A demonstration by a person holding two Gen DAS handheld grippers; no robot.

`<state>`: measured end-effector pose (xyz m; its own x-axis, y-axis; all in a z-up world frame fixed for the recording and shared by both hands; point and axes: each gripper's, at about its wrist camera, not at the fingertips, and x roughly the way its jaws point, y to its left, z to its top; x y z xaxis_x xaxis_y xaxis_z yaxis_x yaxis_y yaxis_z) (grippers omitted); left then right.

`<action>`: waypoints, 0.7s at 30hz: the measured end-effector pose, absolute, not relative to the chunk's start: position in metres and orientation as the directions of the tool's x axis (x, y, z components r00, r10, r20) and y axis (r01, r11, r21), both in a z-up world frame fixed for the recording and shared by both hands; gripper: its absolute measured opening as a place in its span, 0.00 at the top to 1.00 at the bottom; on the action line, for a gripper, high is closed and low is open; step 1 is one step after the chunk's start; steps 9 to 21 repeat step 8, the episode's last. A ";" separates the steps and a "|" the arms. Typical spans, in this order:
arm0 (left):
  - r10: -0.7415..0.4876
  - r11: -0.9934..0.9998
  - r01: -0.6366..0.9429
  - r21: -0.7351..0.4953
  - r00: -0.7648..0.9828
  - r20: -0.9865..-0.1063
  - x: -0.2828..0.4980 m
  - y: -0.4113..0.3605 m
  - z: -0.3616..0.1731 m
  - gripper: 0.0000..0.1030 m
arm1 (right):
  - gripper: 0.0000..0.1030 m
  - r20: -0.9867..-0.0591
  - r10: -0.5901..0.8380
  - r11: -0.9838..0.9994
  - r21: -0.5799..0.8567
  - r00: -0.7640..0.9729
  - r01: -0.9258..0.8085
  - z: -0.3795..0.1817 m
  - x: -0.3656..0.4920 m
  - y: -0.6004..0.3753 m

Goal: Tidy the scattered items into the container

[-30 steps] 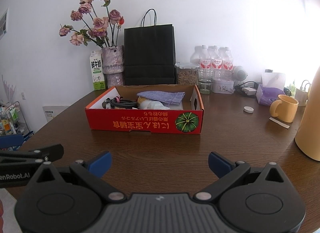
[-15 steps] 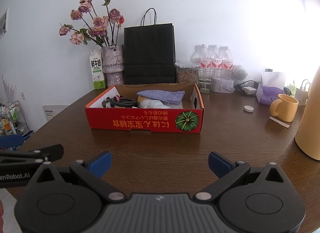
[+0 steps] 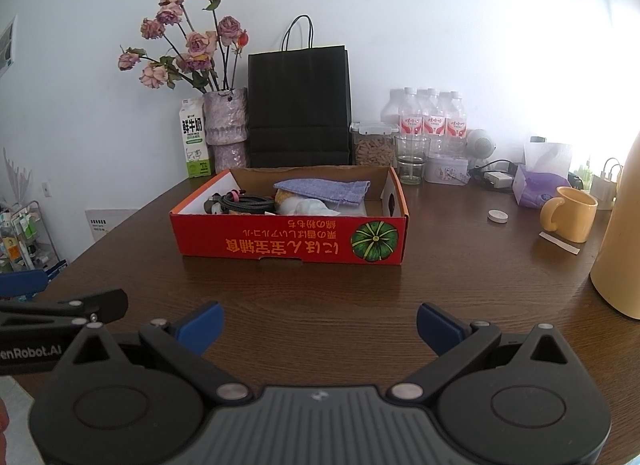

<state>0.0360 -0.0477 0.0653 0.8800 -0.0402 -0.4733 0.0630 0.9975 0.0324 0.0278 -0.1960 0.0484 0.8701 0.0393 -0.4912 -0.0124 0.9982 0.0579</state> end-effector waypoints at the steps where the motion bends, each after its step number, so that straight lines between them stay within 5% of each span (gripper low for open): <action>1: -0.040 0.997 0.063 0.033 0.880 -0.474 0.036 -0.048 0.065 0.00 | 0.00 -0.491 0.039 0.998 0.057 0.870 -0.012 0.048 0.028 -0.196; 21: -0.038 0.997 0.062 0.035 0.883 -0.468 0.036 -0.048 0.067 0.00 | 0.00 -0.490 0.039 0.998 0.058 0.871 -0.012 0.049 0.028 -0.196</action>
